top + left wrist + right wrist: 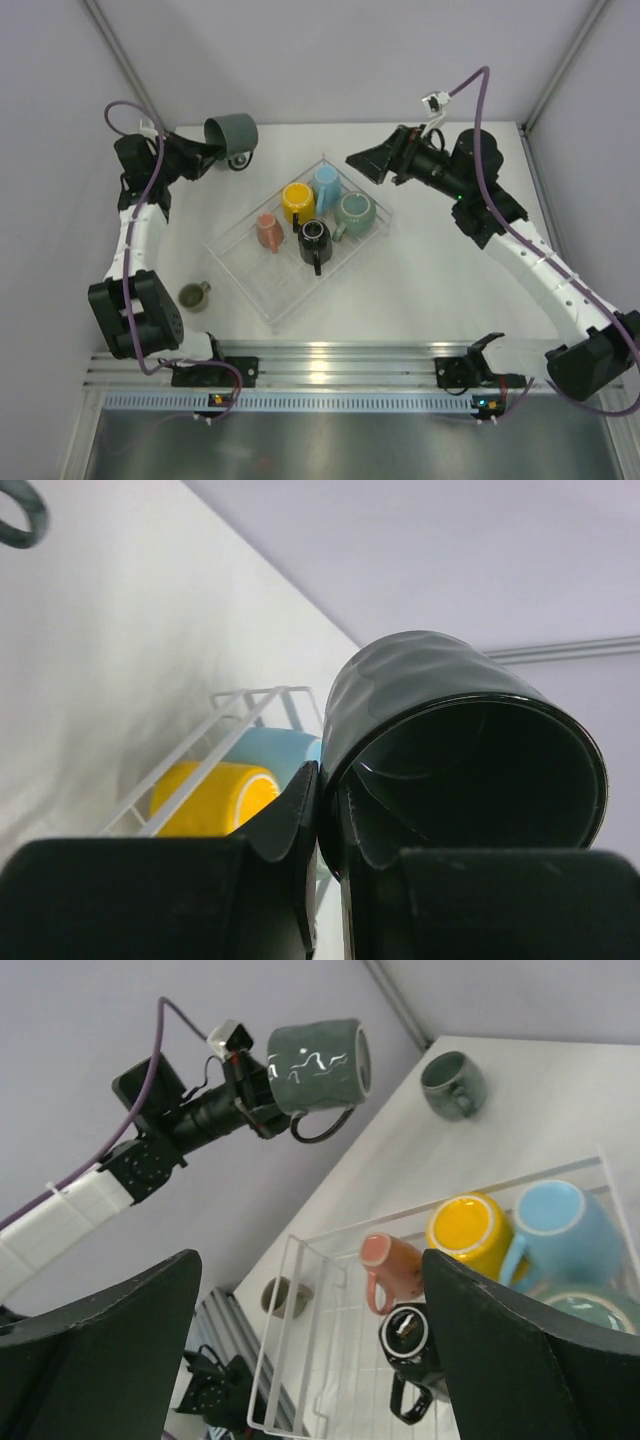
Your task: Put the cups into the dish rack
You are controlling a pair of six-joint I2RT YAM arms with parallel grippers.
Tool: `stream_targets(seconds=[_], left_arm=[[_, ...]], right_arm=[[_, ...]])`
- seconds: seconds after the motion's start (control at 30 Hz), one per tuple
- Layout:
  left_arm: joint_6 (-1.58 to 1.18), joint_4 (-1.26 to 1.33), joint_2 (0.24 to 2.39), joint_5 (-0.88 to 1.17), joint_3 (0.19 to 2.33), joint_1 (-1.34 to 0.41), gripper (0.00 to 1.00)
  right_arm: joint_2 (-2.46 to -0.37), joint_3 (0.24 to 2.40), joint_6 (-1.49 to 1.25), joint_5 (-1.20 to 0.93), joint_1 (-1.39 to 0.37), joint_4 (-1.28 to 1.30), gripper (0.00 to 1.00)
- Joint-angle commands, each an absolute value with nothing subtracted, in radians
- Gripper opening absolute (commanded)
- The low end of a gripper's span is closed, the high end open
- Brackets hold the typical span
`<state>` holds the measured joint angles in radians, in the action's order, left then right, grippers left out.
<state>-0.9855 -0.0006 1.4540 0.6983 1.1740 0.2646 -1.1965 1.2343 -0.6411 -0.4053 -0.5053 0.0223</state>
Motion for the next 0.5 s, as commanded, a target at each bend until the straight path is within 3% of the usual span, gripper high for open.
stream_targets(seconds=[0.0, 0.2, 0.47], left_arm=[[-1.179, 0.345, 1.341, 0.811, 1.146, 0.246, 0.0], [-1.34, 0.504, 1.287, 0.828, 1.083, 0.169, 0.0], [-1.433, 0.569, 1.186, 0.827, 1.052, 0.12, 0.0]], right_arm=[[-1.258, 1.288, -0.683, -0.537, -0.592, -0.231, 0.91], [-1.436, 1.411, -0.71, -0.552, -0.695, -0.362, 0.9], [-1.603, 1.491, -0.844, -0.569, -0.752, -0.518, 0.79]])
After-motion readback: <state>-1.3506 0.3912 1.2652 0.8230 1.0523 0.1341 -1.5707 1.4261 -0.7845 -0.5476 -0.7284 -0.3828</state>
